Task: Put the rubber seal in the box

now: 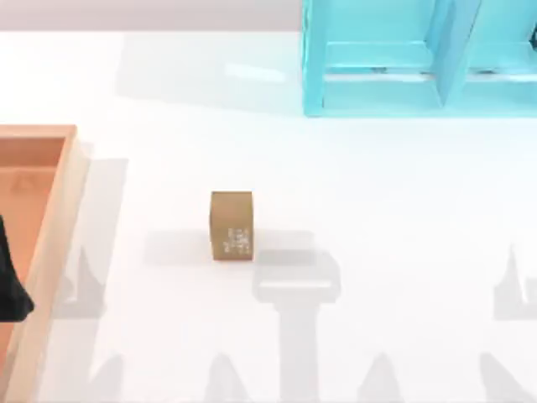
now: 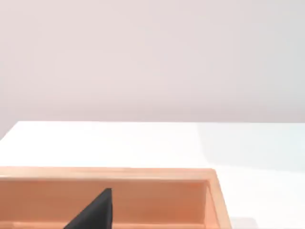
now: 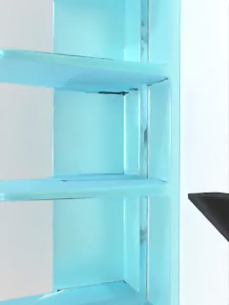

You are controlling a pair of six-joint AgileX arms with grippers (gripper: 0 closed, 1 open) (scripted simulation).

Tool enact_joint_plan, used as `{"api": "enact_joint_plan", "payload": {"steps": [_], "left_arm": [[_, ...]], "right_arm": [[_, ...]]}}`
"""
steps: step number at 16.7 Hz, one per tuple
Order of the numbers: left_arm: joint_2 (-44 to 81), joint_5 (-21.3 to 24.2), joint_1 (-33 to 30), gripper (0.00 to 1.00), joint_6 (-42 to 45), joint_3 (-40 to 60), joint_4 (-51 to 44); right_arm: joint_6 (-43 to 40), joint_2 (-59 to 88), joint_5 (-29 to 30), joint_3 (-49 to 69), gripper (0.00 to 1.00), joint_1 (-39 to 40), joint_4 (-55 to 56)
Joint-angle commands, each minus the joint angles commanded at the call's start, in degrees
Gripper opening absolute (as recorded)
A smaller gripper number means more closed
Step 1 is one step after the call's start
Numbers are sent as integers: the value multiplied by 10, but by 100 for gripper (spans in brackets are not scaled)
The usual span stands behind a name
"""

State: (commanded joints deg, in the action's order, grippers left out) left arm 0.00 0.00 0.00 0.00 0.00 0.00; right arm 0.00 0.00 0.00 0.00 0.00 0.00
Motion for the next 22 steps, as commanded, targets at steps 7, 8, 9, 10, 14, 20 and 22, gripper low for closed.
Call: {"api": "enact_joint_plan", "payload": {"steps": [7,8,9,10,14,20,22], "left_arm": [[88,-1,-27,100,-25,79,-69],[123,-2,-37,100,-34,112,-94],[164,-3,-48,100,-45,150,-122],[211,-3,-61,100,-57,193,-152],[449,-5,-118,100,-114,403,-289],[796,-4,-213,100,-204,714,-511],[906,-3,-242,100,-232,811,-579]], "right_arm": [[0,0,0,0,100,0,0],[0,0,0,0,100,0,0],[0,0,0,0,100,0,0],[0,0,0,0,100,0,0],[0,0,0,0,100,0,0],[0,0,0,0,100,0,0],[0,0,0,0,100,0,0]]}}
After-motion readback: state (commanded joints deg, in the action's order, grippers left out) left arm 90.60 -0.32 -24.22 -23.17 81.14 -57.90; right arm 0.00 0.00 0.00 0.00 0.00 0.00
